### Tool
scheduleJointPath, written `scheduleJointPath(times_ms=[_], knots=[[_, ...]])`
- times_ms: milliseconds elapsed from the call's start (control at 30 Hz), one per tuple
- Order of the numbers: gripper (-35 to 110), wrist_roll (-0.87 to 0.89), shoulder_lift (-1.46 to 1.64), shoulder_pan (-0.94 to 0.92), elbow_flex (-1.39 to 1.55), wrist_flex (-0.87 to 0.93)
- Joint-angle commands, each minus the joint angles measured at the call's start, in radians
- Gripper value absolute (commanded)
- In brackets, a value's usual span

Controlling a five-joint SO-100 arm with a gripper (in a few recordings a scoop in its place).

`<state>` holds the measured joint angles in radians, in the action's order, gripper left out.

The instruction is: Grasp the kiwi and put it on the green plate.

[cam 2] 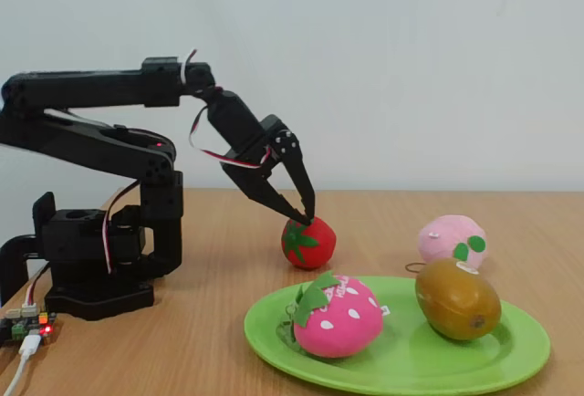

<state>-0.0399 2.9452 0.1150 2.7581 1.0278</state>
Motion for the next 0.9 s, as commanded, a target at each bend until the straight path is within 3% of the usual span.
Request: scheduleJointPath(times_ms=[0, 500, 867], knots=[[-8, 0.006, 0.091, 0.006, 0.080, 0.006], [-8, 0.058, 0.284, 0.014, 0.172, 0.233], [-8, 0.025, 0.353, -0.023, 0.267, 0.232]])
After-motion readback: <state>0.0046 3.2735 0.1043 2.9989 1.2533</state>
